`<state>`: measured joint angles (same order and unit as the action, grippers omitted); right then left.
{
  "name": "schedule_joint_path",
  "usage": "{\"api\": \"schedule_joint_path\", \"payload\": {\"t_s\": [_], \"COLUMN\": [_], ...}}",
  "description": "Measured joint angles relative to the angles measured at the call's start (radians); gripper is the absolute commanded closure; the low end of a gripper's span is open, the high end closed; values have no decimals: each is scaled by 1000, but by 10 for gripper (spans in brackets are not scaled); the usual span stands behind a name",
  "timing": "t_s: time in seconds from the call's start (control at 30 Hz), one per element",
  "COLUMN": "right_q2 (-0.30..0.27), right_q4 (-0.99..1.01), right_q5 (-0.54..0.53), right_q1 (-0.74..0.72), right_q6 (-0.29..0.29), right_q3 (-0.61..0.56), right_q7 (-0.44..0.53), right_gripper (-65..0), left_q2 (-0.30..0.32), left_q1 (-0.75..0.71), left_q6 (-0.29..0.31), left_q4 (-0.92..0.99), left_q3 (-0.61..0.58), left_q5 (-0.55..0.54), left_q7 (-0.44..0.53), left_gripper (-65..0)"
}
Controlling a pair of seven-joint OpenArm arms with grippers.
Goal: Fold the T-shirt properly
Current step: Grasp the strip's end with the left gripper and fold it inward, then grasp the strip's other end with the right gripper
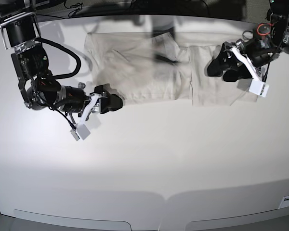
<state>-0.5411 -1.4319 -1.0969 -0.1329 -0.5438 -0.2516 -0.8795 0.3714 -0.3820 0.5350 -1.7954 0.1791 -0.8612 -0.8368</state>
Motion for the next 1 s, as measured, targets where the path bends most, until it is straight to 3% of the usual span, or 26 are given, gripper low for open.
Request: {"api": "schedule_joint_path", "payload": {"t_s": [0.17, 0.33, 0.4, 0.43, 0.73, 1.0], "right_q2": [-90, -147, -158, -159, -147, -48], "right_q4": [-60, -70, -69, -68, -68, -73], "right_q5": [-43, -72, -69, -60, 19, 25], "right_q1": [3, 53, 85, 97, 171, 230], "right_q6": [59, 108, 200, 209, 248, 244], "right_q3": [0, 0, 0, 0, 2, 7], "right_q7": [-84, -115, -121, -118, -103, -42], "right_gripper": [-284, -284, -284, -284, -284, -284], "left_q2": [0, 0, 0, 0, 0, 0], "left_q1": [0, -1, -3, -5, -6, -6], "left_q6": [0, 0, 0, 0, 0, 0], "left_q4": [0, 0, 0, 0, 0, 0], "left_q3": [70, 126, 135, 135, 135, 135], "left_q5": [65, 107, 129, 139, 143, 143], "left_q7": [73, 76, 75, 75, 76, 75], "left_gripper": [-391, -391, -391, -391, -391, -391]}}
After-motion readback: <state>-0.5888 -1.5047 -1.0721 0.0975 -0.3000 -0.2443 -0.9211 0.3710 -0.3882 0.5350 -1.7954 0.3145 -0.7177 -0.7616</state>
